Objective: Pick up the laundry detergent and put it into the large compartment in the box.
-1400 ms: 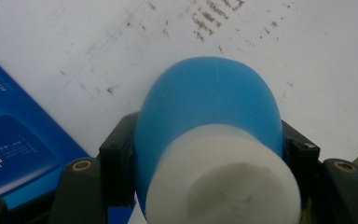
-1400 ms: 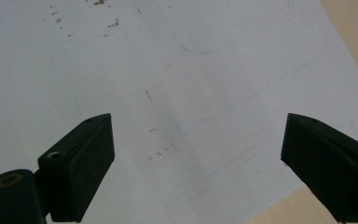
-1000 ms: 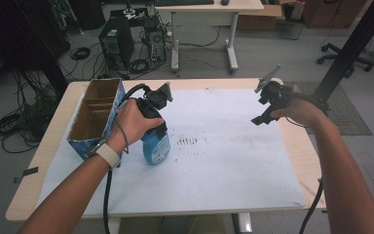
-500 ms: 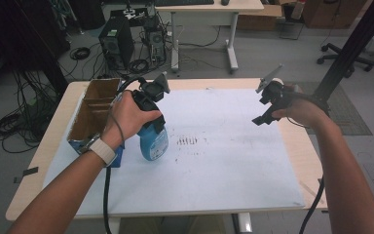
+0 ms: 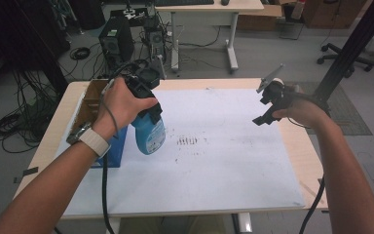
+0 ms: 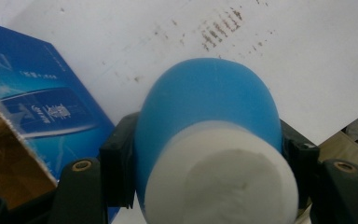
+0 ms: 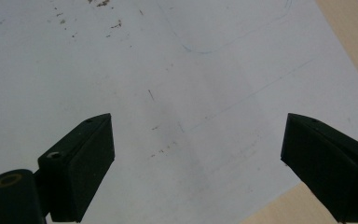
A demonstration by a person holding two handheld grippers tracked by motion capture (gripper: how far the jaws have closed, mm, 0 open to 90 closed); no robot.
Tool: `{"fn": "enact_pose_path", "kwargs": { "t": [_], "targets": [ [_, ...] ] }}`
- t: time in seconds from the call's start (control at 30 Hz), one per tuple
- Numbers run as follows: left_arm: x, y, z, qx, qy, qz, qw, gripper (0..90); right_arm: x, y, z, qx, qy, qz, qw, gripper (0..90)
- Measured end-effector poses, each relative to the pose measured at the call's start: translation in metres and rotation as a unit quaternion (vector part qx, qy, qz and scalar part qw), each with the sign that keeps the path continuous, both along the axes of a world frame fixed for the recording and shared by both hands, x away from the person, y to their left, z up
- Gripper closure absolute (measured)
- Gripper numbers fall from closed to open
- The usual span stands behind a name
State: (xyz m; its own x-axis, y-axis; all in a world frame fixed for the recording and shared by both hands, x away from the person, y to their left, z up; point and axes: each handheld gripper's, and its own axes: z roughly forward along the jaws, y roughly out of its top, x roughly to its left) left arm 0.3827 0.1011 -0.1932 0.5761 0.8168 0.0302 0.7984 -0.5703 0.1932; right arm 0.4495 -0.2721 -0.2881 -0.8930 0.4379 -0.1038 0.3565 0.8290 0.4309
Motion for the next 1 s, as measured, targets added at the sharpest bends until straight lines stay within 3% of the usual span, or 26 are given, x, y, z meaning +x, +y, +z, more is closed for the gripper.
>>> {"fn": "enact_pose_path", "kwargs": {
  "t": [0.4, 1.0],
  "targets": [
    [-0.002, 0.0, 0.028, -0.005, -0.004, 0.019, 0.9998, 37.2, -0.001, 0.0, 0.002, 0.001, -0.002, 0.0, 1.0, 9.8],
    [-0.001, 0.01, 0.057, -0.01, -0.011, 0.057, 0.9983, 37.2, -0.001, 0.001, 0.004, 0.006, -0.005, 0.0, 1.0, 9.8]
  ]
}}
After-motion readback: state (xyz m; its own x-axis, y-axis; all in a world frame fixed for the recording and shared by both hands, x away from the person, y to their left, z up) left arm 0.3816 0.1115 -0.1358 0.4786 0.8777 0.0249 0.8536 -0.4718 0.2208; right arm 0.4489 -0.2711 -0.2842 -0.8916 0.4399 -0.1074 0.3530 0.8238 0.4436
